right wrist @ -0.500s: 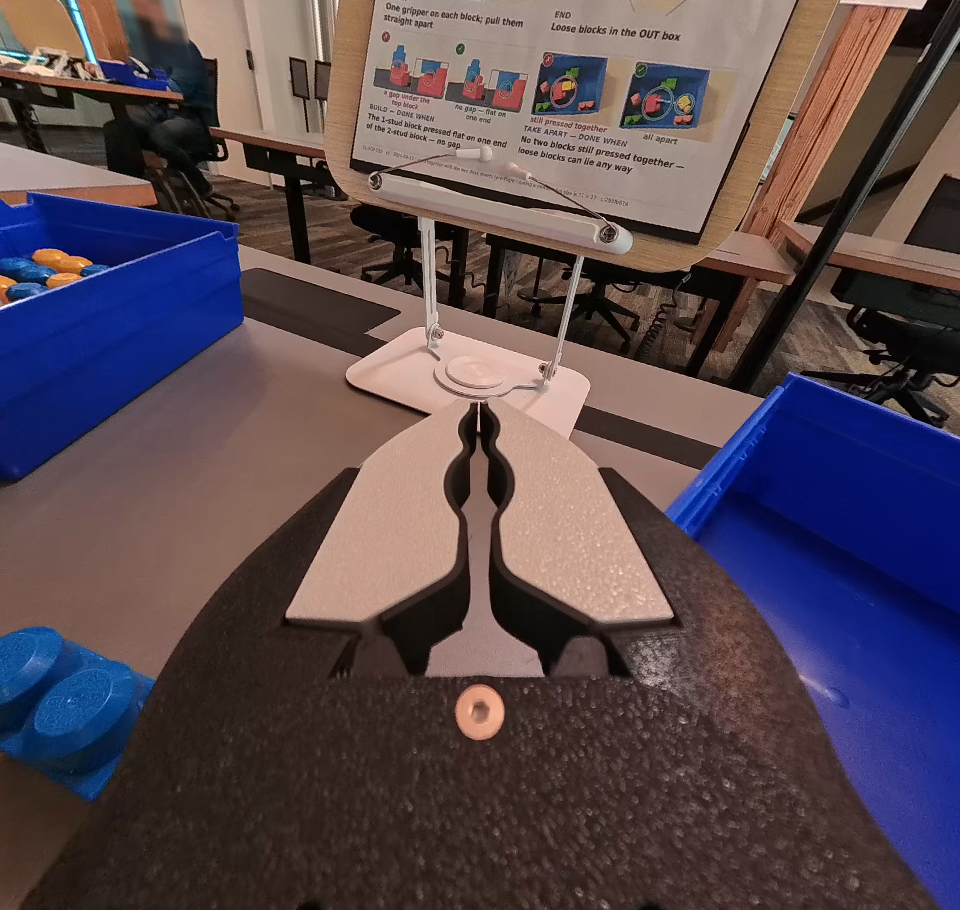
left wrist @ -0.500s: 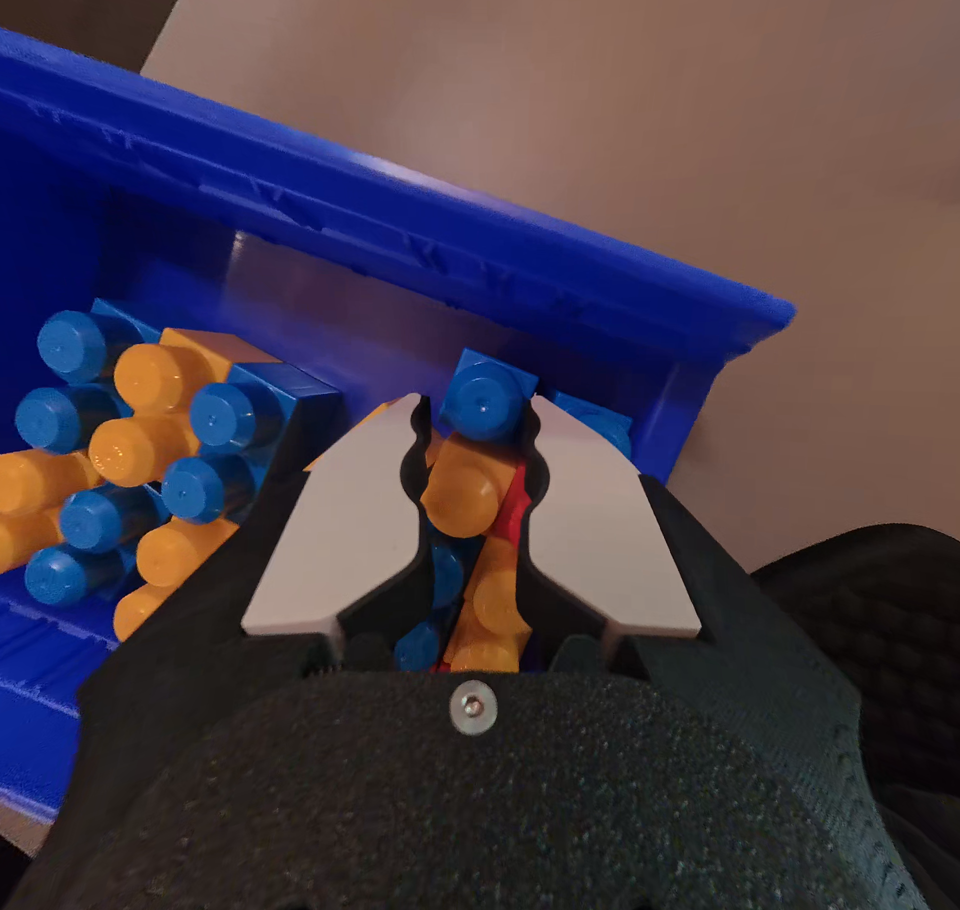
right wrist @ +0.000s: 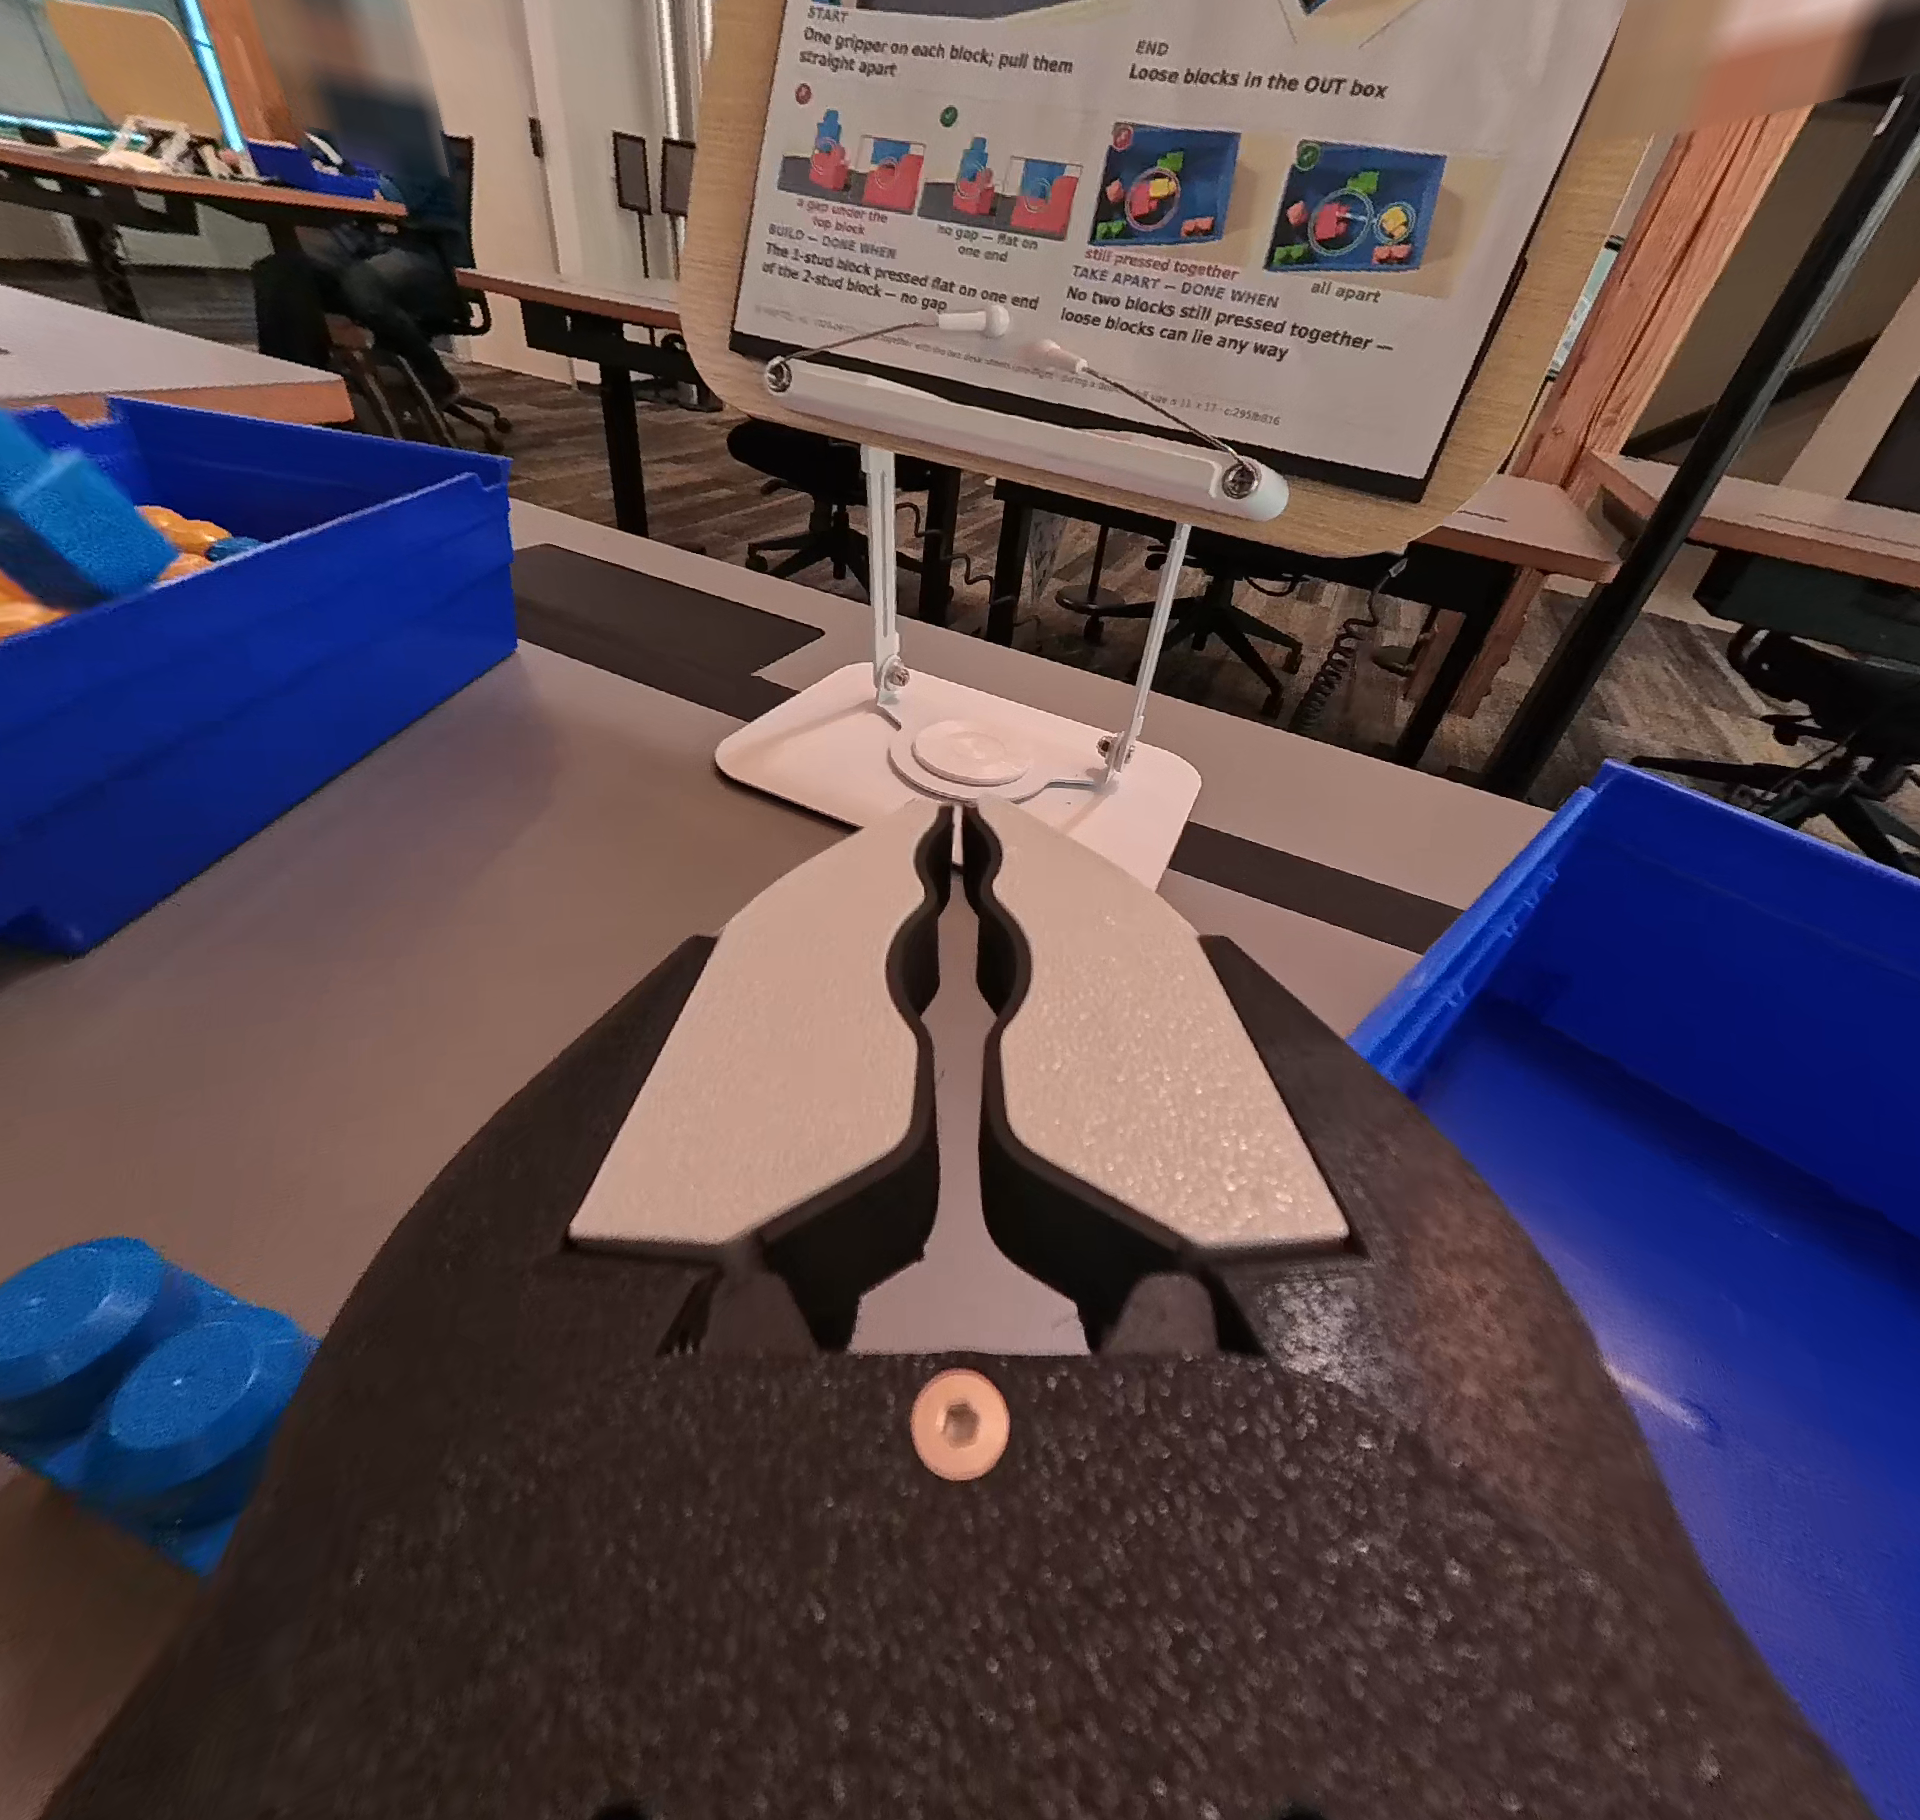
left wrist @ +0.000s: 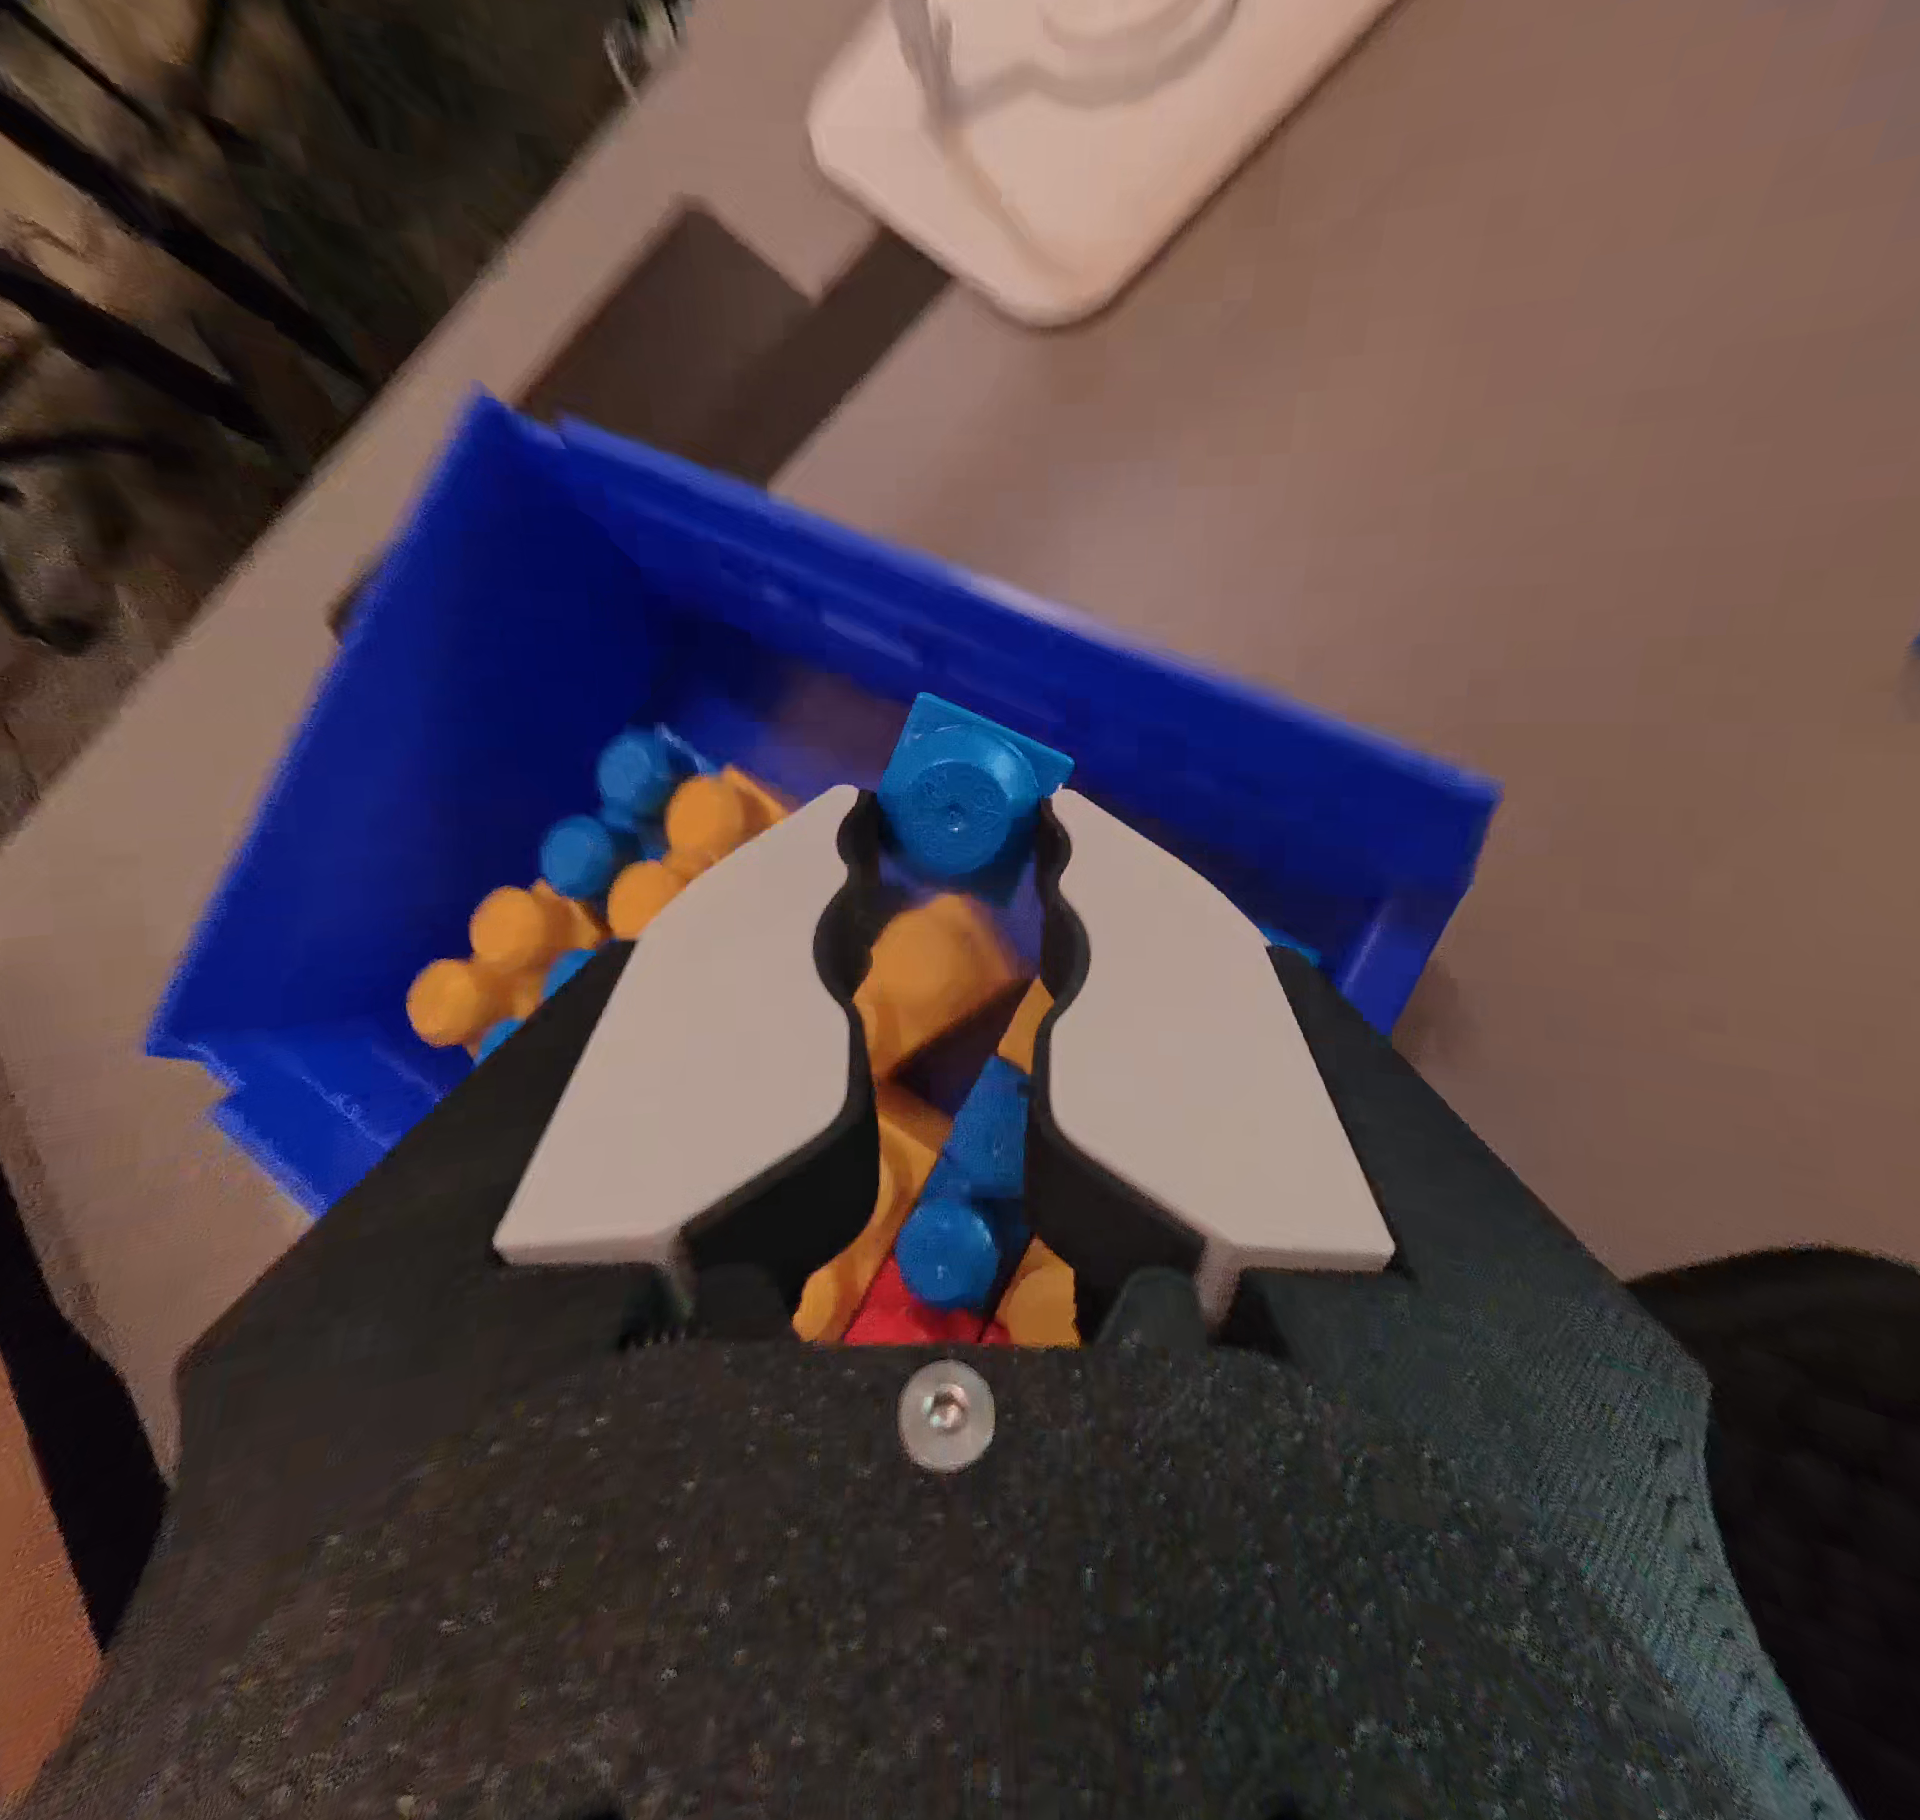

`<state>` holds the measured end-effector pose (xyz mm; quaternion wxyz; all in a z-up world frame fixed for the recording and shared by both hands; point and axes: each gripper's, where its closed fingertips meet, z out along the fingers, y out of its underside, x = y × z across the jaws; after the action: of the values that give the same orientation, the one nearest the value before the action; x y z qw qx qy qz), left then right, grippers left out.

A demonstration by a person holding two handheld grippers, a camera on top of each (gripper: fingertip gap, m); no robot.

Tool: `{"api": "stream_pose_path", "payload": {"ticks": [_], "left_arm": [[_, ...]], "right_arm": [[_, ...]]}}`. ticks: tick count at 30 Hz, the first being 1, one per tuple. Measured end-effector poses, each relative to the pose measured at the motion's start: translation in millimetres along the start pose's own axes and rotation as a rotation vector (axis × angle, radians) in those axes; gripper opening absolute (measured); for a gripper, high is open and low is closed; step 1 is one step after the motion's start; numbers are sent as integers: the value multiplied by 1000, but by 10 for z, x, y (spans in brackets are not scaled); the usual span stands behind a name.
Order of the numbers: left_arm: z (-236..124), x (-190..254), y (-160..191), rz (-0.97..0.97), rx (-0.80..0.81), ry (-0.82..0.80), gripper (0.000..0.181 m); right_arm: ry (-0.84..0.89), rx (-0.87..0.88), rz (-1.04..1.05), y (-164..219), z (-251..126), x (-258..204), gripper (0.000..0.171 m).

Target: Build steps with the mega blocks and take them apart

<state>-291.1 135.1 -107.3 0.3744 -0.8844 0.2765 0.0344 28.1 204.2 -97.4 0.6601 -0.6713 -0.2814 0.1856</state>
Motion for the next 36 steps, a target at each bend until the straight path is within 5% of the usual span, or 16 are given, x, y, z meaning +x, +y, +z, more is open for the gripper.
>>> {"api": "stream_pose_path", "payload": {"ticks": [5, 10, 18, 24, 28, 32, 36], "left_arm": [[-399, 327, -568, 64, 223, 49, 29], [-454, 937, -843, 208, 270, 199, 29], [-93, 1775, -909, 407, 169, 360, 29], [20, 2184, -920, 502, 142, 413, 29], [9, 2276, -925, 540, 147, 413, 29], [-121, 2301, -1051, 517, 277, 474, 30], [-382, 2293, -1243, 442, 498, 598, 52]], "right_arm": [[-92, 49, -22, -102, -40, -155, 6], [-266, 86, -109, -204, -118, -480, 13], [-559, 43, -307, -87, -302, -1187, 38], [-606, -31, -429, 59, -348, -1407, 49], [-580, -38, -461, 88, -336, -1390, 37], [-623, 10, -345, -42, -384, -1345, 36], [-726, 130, 35, -362, -465, -1145, 36]]}}
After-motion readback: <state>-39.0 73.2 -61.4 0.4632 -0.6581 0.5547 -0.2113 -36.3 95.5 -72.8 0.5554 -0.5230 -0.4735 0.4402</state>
